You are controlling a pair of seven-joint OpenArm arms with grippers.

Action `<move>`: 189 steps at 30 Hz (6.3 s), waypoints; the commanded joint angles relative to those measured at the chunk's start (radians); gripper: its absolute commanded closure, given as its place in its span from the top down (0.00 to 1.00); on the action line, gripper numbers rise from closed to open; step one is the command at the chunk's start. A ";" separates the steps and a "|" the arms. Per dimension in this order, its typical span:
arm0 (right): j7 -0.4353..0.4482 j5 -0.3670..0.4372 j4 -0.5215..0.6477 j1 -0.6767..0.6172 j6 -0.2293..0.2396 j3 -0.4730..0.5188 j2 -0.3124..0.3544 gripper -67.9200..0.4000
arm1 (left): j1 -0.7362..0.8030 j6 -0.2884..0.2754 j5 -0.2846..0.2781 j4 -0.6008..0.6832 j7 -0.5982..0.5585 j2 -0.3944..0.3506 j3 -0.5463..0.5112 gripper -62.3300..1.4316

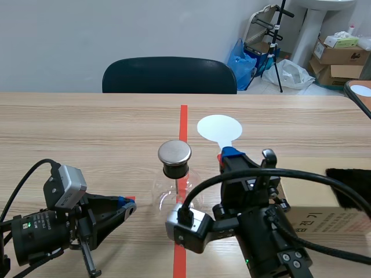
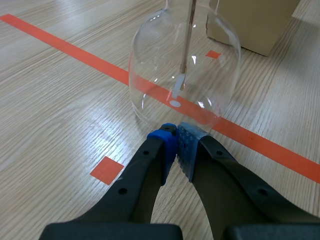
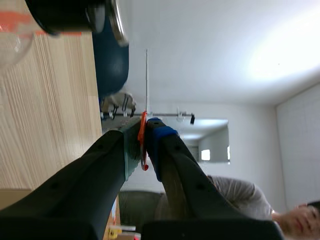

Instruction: Do the electroscope experiment

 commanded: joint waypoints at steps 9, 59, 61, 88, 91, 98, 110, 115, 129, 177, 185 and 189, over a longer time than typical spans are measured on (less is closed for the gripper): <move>0.180 -0.002 0.014 0.014 -0.015 0.004 0.013 0.03 | -0.006 -0.005 -0.014 0.018 -0.014 0.002 -0.005 0.07; 0.245 -0.002 0.058 -0.050 -0.016 0.002 0.022 0.03 | -0.006 -0.005 -0.014 0.018 -0.014 0.002 -0.005 0.07; 0.204 -0.002 0.058 -0.050 -0.023 0.002 0.022 0.03 | -0.006 -0.005 -0.014 0.018 -0.014 0.002 -0.005 0.07; -0.309 -0.002 0.058 -0.053 -0.030 0.002 0.027 0.03 | -0.006 -0.005 -0.014 0.018 -0.014 0.002 -0.005 0.07; -0.307 -0.002 0.058 -0.055 -0.030 0.002 0.027 0.03 | -0.006 -0.005 -0.014 0.018 -0.014 0.002 -0.005 0.07; -0.241 -0.002 0.058 -0.056 -0.030 0.002 0.027 0.03 | -0.005 -0.005 -0.014 0.018 -0.014 0.002 -0.005 0.07; 0.084 -0.002 0.066 -0.056 -0.031 0.002 0.027 0.03 | -0.005 -0.005 -0.014 0.018 -0.014 0.002 -0.005 0.07; 0.192 -0.002 0.066 -0.058 -0.031 0.002 0.027 0.03 | -0.005 -0.005 -0.014 0.018 -0.014 0.002 -0.005 0.07; 0.321 -0.002 0.066 -0.058 -0.034 0.002 0.027 0.03 | -0.005 -0.005 -0.014 0.018 -0.014 0.002 -0.005 0.07; -0.047 -0.002 0.066 -0.058 -0.034 0.002 0.027 0.03 | -0.005 -0.005 -0.014 0.018 -0.014 0.002 -0.005 0.07; -0.322 -0.002 0.066 -0.058 -0.034 0.002 0.027 0.03 | -0.005 -0.005 -0.014 0.018 -0.014 0.002 -0.005 0.07; -0.380 -0.002 0.066 -0.058 -0.034 0.002 0.027 0.03 | -0.005 -0.005 -0.014 0.018 -0.014 0.002 -0.005 0.07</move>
